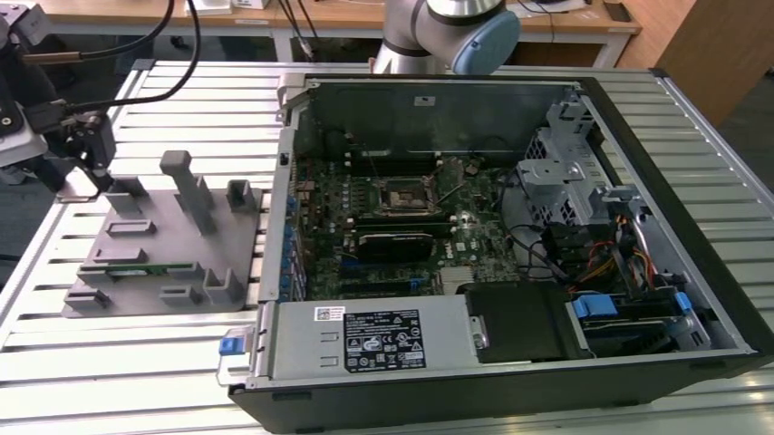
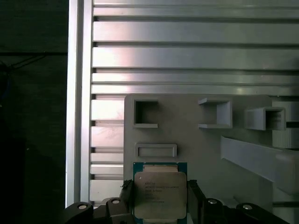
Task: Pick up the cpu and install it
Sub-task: 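Pick up the cpu and move it towards the insertion slot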
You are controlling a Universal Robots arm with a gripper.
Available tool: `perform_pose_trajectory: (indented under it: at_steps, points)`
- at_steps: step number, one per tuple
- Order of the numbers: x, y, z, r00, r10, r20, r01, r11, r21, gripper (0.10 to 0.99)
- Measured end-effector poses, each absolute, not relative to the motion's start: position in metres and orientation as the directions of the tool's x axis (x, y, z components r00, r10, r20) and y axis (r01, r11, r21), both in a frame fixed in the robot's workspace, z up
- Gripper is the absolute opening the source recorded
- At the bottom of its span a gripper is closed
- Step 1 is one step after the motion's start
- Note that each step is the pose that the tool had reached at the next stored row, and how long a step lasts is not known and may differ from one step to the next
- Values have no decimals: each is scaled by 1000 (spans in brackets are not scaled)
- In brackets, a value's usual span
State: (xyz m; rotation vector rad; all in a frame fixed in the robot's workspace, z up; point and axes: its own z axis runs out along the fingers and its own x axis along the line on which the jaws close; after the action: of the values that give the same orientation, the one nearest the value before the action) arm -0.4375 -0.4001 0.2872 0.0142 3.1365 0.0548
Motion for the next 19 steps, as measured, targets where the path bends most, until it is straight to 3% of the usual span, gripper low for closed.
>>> perform_pose_trajectory:
  at_steps: [19]
  points:
    - [-438,-400,302,-1000,9,-4,9,999,35,541]
